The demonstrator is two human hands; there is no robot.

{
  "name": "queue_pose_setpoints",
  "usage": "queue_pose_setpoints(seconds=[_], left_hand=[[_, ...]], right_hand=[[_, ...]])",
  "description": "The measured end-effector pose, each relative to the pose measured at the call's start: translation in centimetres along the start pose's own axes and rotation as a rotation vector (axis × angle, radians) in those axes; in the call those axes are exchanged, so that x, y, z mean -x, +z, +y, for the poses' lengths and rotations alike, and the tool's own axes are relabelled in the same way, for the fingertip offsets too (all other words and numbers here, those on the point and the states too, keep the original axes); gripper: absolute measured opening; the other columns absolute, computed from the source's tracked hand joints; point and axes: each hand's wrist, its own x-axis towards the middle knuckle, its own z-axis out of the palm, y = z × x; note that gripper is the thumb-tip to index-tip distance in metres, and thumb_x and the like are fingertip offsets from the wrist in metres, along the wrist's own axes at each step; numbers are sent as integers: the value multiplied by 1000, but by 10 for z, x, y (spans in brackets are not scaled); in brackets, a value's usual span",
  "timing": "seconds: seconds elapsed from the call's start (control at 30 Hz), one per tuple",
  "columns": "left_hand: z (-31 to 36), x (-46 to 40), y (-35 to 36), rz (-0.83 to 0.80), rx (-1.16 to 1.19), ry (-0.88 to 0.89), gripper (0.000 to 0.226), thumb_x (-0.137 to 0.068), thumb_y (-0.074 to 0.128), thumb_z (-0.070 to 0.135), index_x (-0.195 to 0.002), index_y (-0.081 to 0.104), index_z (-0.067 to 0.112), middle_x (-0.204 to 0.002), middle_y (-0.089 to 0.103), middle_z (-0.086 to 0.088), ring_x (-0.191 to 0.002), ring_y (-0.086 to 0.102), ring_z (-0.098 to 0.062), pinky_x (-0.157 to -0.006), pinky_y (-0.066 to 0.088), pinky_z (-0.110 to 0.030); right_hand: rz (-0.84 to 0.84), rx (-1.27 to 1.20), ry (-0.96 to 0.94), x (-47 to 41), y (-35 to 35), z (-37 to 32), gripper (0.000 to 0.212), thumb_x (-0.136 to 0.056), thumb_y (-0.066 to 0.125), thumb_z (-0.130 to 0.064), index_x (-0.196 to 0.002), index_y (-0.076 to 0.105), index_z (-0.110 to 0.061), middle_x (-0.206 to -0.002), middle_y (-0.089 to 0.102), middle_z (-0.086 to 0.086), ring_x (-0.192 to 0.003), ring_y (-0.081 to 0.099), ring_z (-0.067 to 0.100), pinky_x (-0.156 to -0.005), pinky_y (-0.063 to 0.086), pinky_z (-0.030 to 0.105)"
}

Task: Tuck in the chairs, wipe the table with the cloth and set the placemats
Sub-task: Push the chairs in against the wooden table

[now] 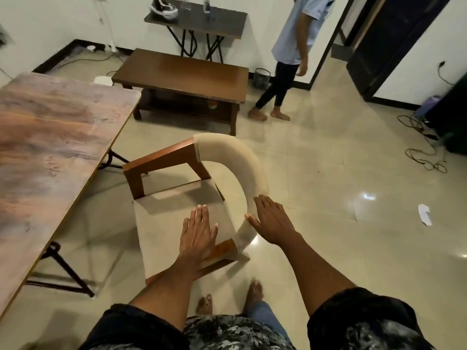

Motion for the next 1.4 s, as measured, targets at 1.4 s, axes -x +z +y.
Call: queue_pose_setpoints(seconds=[1.4], left_hand=[[71, -97, 34, 233, 427, -1092, 72, -114, 26, 49, -171, 6, 10, -179, 11, -11, -166, 11, -30, -133, 17, -50]], right_hand=[[-322, 408, -875, -338, -46, 40, 74, -111, 29, -57, -168, 17, -11, -177, 13, 12, -165, 10, 26, -132, 13, 45]])
